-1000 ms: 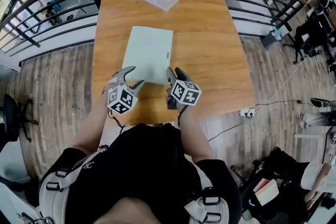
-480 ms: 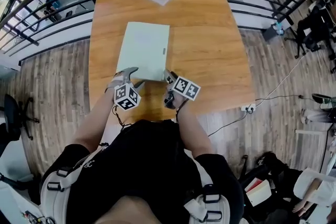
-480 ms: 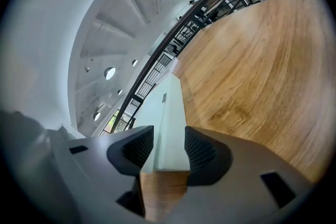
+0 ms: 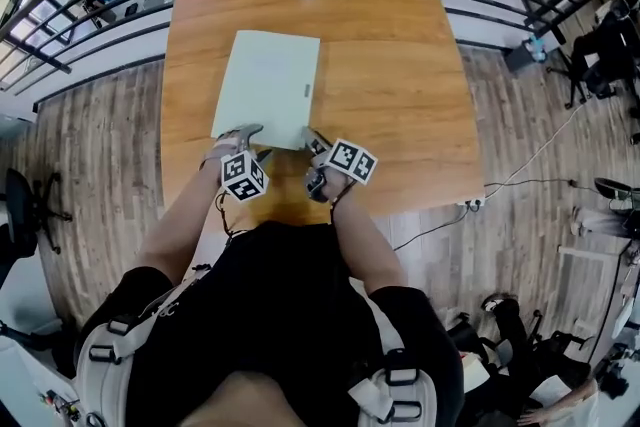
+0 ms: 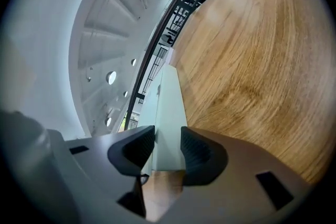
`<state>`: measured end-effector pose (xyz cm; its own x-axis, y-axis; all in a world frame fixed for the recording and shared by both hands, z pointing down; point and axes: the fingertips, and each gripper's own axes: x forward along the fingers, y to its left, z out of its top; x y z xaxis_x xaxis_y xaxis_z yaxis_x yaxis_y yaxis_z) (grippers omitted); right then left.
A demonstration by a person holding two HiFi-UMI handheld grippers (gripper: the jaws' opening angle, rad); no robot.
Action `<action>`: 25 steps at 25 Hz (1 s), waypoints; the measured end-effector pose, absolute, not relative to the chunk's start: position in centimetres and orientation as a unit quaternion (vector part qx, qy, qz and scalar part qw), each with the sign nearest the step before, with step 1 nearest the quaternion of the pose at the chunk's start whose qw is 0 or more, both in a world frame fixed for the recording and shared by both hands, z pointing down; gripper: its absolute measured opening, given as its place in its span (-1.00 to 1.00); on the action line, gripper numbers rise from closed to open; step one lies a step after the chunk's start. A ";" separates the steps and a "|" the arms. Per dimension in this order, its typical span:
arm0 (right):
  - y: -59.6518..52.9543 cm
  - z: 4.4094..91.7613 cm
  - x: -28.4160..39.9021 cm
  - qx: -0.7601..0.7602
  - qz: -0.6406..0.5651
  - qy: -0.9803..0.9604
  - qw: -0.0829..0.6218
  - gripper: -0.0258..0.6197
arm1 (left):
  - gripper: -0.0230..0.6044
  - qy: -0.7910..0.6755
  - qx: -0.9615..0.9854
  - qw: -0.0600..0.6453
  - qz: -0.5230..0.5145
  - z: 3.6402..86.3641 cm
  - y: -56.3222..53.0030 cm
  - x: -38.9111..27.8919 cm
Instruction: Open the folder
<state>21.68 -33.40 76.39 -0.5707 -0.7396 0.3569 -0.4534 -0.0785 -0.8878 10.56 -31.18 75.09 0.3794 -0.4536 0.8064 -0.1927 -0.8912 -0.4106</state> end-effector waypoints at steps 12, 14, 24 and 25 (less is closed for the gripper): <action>-33.4 76.0 21.4 -0.421 -0.591 0.673 0.141 -0.63 | -0.53 0.167 -0.835 0.071 -0.519 74.9 -30.9 10.5; -33.4 76.0 21.4 -0.420 -0.589 0.676 0.137 -0.63 | -0.61 0.166 -0.840 0.055 -0.514 74.6 -30.7 10.6; -33.3 76.1 21.3 -0.433 -0.579 0.679 0.124 -0.66 | -0.86 0.248 -0.893 -0.041 -0.373 69.9 -31.8 10.0; -33.2 76.0 21.3 -0.436 -0.576 0.681 0.120 -0.66 | -0.86 0.258 -0.897 -0.049 -0.356 69.2 -32.0 9.8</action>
